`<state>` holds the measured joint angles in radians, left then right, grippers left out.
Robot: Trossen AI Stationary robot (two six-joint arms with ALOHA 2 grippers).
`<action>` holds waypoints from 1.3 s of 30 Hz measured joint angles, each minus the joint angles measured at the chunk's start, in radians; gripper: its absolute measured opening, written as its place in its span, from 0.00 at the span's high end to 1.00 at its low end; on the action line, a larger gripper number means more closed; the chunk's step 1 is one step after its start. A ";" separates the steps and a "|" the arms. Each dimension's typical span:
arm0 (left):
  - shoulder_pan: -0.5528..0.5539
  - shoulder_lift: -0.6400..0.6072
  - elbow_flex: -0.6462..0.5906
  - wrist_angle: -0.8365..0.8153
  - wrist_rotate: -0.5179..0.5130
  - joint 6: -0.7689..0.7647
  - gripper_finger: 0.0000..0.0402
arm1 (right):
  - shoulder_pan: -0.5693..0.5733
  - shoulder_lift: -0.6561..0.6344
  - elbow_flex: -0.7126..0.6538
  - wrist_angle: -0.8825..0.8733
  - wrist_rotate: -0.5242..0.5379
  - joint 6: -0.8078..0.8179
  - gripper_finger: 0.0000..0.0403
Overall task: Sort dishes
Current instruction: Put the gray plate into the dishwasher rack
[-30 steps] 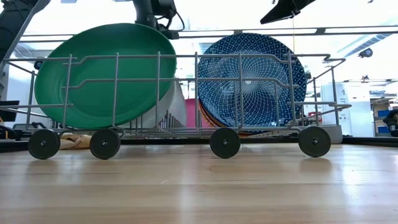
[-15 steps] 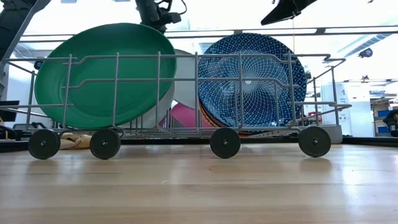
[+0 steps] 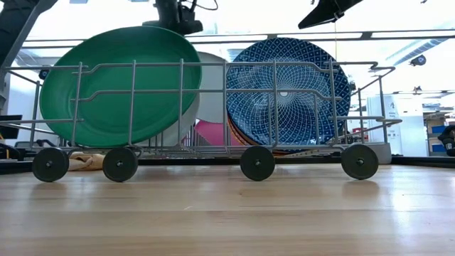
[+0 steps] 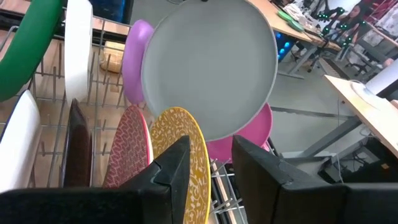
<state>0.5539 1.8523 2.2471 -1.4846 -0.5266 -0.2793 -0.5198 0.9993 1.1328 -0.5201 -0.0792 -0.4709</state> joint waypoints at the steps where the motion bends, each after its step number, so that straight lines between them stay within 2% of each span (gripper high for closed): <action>1: -0.010 0.000 0.000 0.000 -0.028 0.008 1.00 | 0.000 0.000 0.000 0.000 0.000 0.000 0.72; 7: -0.067 0.000 -0.004 0.000 -0.224 0.064 1.00 | 0.000 0.000 -0.003 0.001 0.000 0.007 0.71; 14: -0.080 0.000 -0.010 -0.005 -0.306 0.108 1.00 | 0.000 0.000 -0.011 0.001 0.000 0.040 0.75; 24: -0.080 0.000 -0.080 0.006 -0.313 0.148 1.00 | 0.000 0.000 -0.012 0.001 0.000 0.079 0.77; 31: -0.079 0.001 -0.139 0.052 -0.311 0.141 1.00 | 0.000 0.000 -0.016 0.001 0.000 0.097 0.75; 39: -0.079 0.006 -0.154 0.079 -0.305 0.140 1.00 | 0.000 0.003 -0.018 0.001 -0.001 0.099 0.72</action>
<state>0.4744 1.8584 2.0930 -1.4055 -0.8314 -0.1398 -0.5194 1.0023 1.1152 -0.5194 -0.0799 -0.3723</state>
